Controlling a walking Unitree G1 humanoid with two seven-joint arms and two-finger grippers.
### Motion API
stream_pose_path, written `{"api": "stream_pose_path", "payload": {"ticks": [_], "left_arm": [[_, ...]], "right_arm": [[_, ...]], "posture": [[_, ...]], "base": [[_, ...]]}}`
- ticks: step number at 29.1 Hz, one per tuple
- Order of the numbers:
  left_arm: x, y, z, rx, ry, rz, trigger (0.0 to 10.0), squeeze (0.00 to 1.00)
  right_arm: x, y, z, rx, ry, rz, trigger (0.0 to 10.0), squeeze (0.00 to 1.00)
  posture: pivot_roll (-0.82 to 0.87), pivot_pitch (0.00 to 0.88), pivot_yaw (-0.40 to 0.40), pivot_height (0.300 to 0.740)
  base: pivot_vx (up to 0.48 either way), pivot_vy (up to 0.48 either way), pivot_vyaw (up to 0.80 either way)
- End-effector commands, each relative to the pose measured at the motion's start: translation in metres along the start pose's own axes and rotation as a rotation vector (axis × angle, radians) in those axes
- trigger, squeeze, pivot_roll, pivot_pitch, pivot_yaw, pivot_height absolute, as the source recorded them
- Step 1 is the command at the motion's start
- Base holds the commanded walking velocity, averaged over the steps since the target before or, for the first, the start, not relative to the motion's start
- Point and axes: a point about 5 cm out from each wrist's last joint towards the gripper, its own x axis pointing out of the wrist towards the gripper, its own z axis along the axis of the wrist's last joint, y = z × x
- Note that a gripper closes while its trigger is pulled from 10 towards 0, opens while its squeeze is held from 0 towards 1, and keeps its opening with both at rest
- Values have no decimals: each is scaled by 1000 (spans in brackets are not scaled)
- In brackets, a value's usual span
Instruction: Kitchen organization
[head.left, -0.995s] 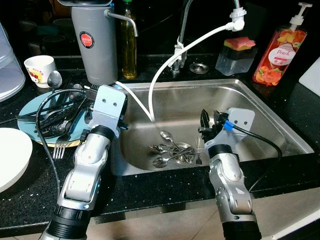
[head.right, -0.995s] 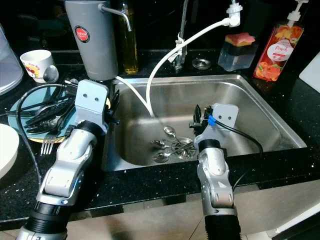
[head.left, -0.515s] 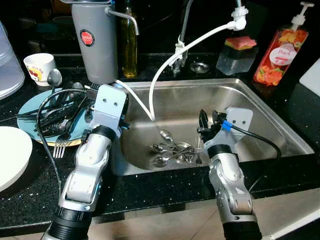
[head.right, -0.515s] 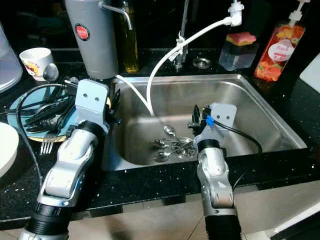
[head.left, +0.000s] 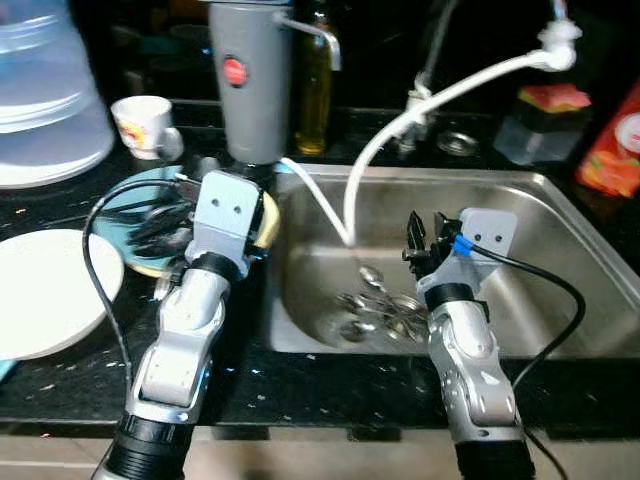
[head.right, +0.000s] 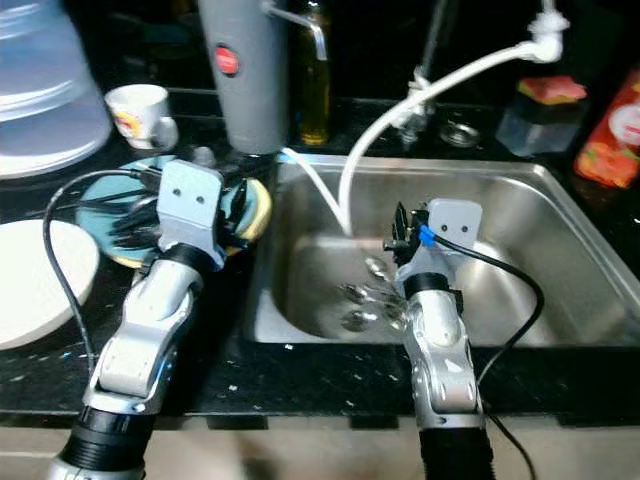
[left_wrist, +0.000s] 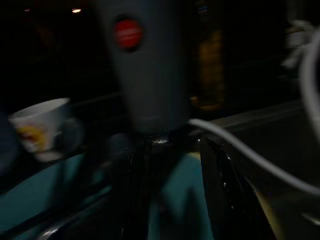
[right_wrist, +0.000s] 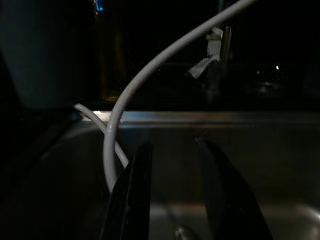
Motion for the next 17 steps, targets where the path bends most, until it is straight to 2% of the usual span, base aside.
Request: {"api": "stream_pose_path", "payload": {"ticks": [1,5,17], "left_arm": [[0,-3,-4,3,20,-12,10000,0],[0,-3,-3,3,19,-12,10000,0],[2,-3,-3,5,19,-13,10000,0]], "right_arm": [[0,3,-8,16,41,3,10000,0],[1,3,-8,17,39,2,10000,0],[2,1,-7,33,34,-18,10000,0]], "posture": [[196,20,-53,740],[196,20,-53,740],[198,11,-53,740]], "base": [[0,0,800],[0,0,800],[0,0,0]]}}
